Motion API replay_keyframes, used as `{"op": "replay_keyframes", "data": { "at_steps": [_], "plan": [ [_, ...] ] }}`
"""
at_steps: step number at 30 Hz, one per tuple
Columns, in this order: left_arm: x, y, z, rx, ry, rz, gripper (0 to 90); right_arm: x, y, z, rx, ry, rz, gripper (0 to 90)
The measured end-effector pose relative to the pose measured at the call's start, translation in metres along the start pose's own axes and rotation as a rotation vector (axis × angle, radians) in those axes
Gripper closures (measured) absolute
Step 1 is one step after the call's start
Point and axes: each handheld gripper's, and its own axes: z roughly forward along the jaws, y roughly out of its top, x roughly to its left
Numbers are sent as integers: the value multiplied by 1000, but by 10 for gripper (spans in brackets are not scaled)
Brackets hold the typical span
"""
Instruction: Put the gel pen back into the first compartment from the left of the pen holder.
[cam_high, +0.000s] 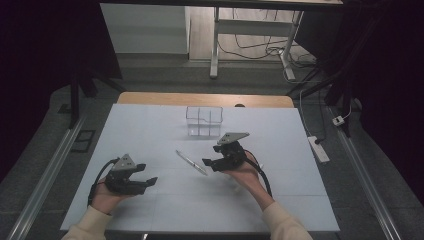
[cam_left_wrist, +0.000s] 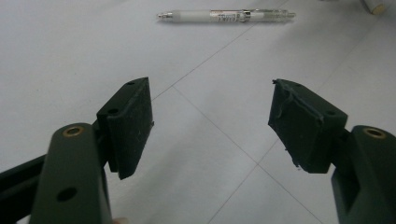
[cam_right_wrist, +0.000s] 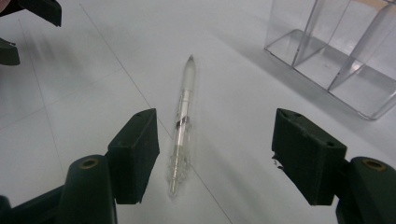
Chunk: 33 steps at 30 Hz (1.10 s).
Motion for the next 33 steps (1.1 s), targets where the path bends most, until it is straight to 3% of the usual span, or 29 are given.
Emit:
{"op": "replay_keyframes", "data": {
  "at_steps": [21,33],
  "plan": [
    [3,0,0,3,-3,-9,301,10,28,28,33,29,-12,318],
    [2,-1,0,4,-5,-8,300,11,31,42,50,37,-7,320]
  ]
}}
